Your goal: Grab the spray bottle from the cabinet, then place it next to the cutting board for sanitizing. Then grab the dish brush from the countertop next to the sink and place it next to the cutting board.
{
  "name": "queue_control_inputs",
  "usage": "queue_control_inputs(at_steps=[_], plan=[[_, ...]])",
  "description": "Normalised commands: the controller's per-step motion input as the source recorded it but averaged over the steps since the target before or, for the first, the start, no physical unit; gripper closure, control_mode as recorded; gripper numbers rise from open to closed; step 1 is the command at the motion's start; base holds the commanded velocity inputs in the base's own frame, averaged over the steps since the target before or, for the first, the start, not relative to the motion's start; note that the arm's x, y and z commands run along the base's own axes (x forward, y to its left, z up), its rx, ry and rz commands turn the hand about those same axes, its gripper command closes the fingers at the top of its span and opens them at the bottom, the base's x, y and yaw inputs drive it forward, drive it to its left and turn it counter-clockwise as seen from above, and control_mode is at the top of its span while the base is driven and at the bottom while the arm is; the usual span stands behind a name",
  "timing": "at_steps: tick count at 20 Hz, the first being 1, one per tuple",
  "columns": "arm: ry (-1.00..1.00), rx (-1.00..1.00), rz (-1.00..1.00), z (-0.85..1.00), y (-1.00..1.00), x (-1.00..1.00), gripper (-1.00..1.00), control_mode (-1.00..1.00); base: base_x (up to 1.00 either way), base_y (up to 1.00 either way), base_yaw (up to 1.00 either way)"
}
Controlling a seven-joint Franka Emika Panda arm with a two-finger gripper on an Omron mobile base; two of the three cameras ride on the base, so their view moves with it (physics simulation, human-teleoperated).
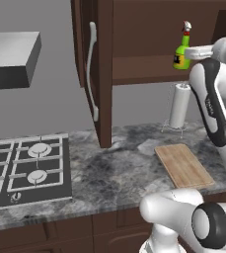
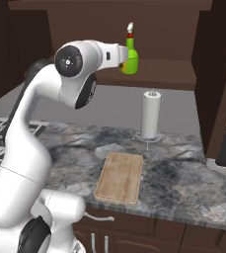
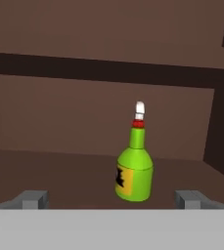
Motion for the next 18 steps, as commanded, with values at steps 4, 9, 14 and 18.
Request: queue_control_inputs(at_steps=[4,9,14,18], plan=[[-0.04,0.01,0.04,-0.08,-0.11,0.44,-1.0,-1.0,0.0,0.0,0.0],[0.0,0.01,0.01,0.0,-0.14,0.29,-1.0,-1.0,0.0,0.0,0.0],[0.0,0.0,0.0,0.0,-0.06,0.44,-1.0,-1.0,0.0,0.0,0.0],[0.0,0.0,0.0,0.0,-0.11,0.39,-1.0,-1.0,0.0,0.0,0.0]])
